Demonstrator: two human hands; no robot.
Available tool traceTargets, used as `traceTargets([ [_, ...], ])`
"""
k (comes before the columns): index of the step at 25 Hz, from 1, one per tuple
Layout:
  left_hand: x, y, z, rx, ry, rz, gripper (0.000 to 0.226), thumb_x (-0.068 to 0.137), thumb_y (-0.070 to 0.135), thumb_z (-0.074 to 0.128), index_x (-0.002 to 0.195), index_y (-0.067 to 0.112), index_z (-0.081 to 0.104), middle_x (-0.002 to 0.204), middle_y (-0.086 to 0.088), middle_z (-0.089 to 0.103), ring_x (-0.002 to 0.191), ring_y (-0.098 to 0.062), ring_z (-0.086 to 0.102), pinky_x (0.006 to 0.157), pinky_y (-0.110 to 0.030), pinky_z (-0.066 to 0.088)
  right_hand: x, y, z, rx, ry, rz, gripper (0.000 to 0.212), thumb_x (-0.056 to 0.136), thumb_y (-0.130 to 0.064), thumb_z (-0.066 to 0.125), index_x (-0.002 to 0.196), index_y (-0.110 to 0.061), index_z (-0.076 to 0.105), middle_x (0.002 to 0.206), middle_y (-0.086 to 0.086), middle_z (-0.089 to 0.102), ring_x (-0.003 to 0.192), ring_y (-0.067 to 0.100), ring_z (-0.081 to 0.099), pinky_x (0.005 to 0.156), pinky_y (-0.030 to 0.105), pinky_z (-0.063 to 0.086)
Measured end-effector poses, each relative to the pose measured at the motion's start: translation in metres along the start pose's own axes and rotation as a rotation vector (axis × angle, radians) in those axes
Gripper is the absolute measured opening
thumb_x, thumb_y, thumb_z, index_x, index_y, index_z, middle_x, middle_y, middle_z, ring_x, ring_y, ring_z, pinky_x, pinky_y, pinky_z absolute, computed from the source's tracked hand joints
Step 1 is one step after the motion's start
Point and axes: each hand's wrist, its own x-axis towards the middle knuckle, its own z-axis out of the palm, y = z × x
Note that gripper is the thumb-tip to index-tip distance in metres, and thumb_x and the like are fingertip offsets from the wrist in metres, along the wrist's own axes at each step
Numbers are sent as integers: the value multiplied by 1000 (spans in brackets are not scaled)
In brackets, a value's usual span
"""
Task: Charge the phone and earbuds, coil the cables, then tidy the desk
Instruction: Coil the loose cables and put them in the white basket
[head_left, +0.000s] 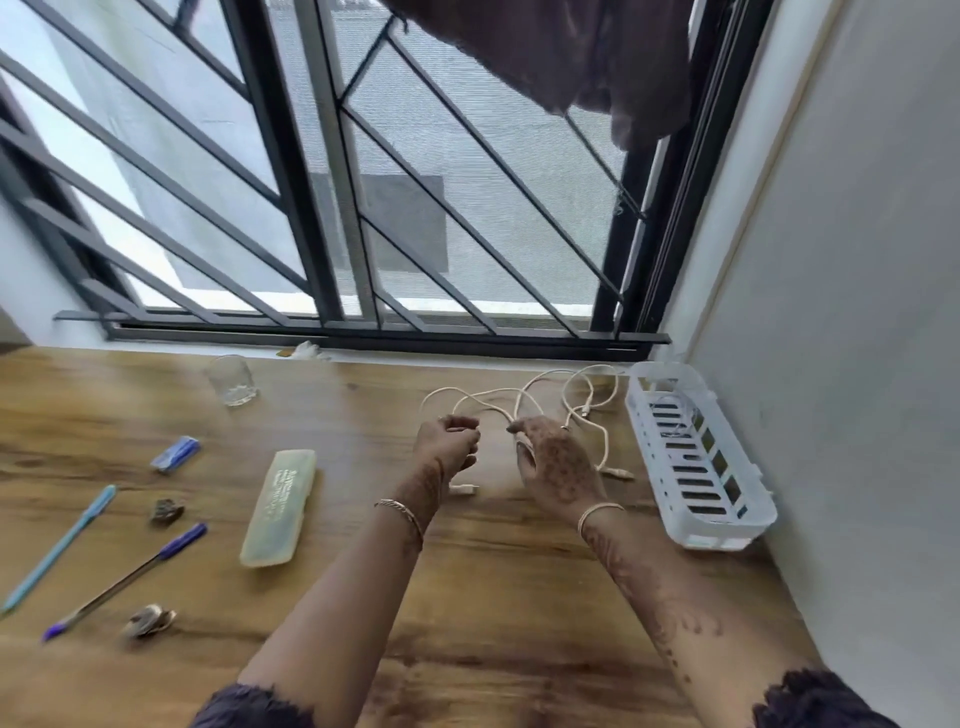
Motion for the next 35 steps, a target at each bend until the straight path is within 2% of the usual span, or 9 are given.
traceTargets([
  [3, -7, -14, -25, -11, 27, -28, 21, 89, -5, 52, 80, 13, 55, 68, -4, 52, 58, -12, 47, 51, -19, 44, -12, -17, 17, -20, -45, -30, 30, 90, -14, 52, 118, -17, 61, 118, 1, 64, 112, 17, 58, 99, 21, 34],
  [11, -17, -19, -27, -48, -34, -42, 20, 89, -7, 51, 80, 11, 55, 65, -5, 51, 52, -12, 46, 41, -15, 41, -19, -18, 6, -25, -24, 13, 28, 89, -13, 53, 116, -19, 62, 118, 0, 64, 111, 17, 58, 102, 27, 40],
  [16, -24, -14, -4, 8, -98, -46, 14, 89, 6, 56, 87, 19, 60, 67, -1, 57, 54, -12, 50, 51, -20, 38, -20, -6, -12, -18, 7, 74, 28, 90, -12, 54, 117, -17, 61, 118, 3, 62, 109, 19, 58, 98, 28, 44],
  [18, -27, -8, 6, -2, -115, -25, 15, 90, 4, 55, 87, 17, 60, 69, 0, 58, 56, -10, 52, 47, -18, 43, -21, 0, -20, -39, 33, 101, 30, 90, -14, 54, 119, -20, 59, 121, 1, 59, 108, 20, 58, 95, 29, 46],
  [20, -29, -3, 18, -42, -146, -11, 16, 90, 0, 54, 86, 14, 59, 73, -2, 58, 60, -11, 53, 56, -20, 49, -21, 8, -29, -118, 113, 143, 33, 90, -20, 54, 123, -20, 55, 125, 1, 55, 109, 21, 55, 96, 32, 45],
  [24, -34, 9, 41, -50, -214, -8, 13, 90, 0, 55, 88, 11, 61, 77, -3, 59, 64, -13, 54, 65, -25, 49, -13, 40, -58, -267, 251, 350, 37, 91, -22, 48, 127, -15, 50, 131, 8, 52, 120, 28, 48, 102, 42, 37],
  [27, -36, 17, 59, -43, -250, -2, 11, 90, 1, 56, 90, 10, 62, 78, -4, 60, 65, -14, 54, 66, -25, 50, -10, 76, -83, -341, 184, 483, 39, 92, -16, 41, 130, -16, 49, 132, 7, 54, 122, 30, 46, 101, 42, 36],
  [31, -37, 23, 82, -31, -283, 21, 11, 90, 0, 55, 90, 10, 61, 76, -4, 59, 63, -13, 54, 62, -24, 48, -7, 110, -96, -478, -34, 504, 47, 93, -15, 38, 140, -21, 41, 135, 3, 55, 126, 27, 44, 105, 39, 35],
  [35, -33, 26, 99, -11, -302, 25, 15, 90, -1, 54, 101, 5, 62, 79, -5, 59, 62, -13, 54, 62, -24, 49, 4, 122, -94, -500, -44, 477, 35, 93, -14, 43, 122, -27, 57, 120, 0, 66, 117, 24, 55, 100, 35, 35],
])
